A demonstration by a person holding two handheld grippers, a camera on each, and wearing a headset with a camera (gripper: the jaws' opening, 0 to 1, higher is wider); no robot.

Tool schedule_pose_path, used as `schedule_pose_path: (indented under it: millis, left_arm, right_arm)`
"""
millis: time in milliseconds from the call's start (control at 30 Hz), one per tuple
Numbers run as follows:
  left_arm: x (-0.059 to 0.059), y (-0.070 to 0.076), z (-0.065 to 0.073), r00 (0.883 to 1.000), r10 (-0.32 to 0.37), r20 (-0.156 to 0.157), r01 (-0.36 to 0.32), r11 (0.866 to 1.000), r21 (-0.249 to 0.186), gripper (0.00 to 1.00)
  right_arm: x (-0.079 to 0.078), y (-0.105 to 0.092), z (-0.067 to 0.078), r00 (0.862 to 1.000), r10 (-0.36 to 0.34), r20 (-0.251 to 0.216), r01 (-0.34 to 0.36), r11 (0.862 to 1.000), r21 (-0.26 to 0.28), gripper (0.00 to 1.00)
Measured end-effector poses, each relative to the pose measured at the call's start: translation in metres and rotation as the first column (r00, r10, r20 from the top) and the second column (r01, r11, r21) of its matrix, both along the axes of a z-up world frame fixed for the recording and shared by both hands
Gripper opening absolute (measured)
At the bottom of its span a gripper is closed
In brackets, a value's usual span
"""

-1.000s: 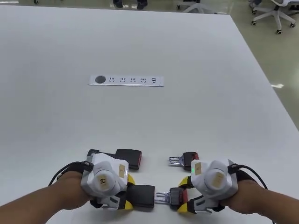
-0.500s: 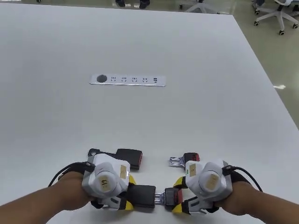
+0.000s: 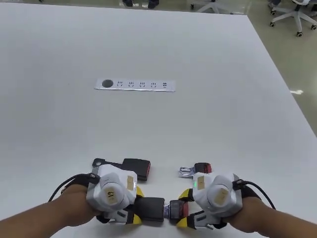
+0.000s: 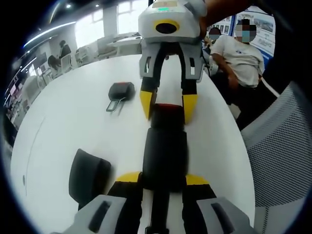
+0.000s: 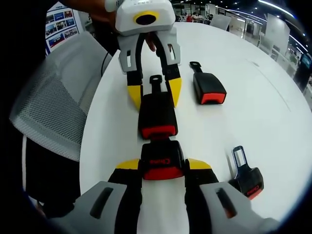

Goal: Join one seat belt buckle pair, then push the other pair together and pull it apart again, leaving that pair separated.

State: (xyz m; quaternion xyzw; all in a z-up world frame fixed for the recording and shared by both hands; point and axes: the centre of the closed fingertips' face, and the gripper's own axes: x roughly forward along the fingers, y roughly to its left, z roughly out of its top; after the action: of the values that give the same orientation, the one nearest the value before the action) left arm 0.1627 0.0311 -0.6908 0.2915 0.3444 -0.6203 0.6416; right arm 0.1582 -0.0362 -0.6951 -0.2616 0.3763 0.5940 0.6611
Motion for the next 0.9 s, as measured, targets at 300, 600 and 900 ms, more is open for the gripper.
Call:
schedule_pose_path:
  millis: [300,600,900]
  left_arm:
    - [-0.0004,-0.0007,0.0015,1.000,-0.002,-0.001,0.002,1.000,-0.004,0.31]
    - [0.0002,0.0015,0.0011,1.000,0.013,-0.003,-0.013,1.000,-0.020,0.31]
    - [0.0005,0.0038,0.0003,1.000,-0.007,-0.007,0.007,0.999,-0.033,0.32]
  right_arm:
    - [0.0040,-0.0006,-0.0008,1.000,-0.002,0.001,0.002,1.000,-0.002,0.31]
    - [0.0042,0.0032,0.0020,1.000,-0.002,0.010,0.002,1.000,0.017,0.31]
    - [0.0016,0.0040,0.0051,1.000,-0.008,0.014,0.007,0.999,0.050,0.31]
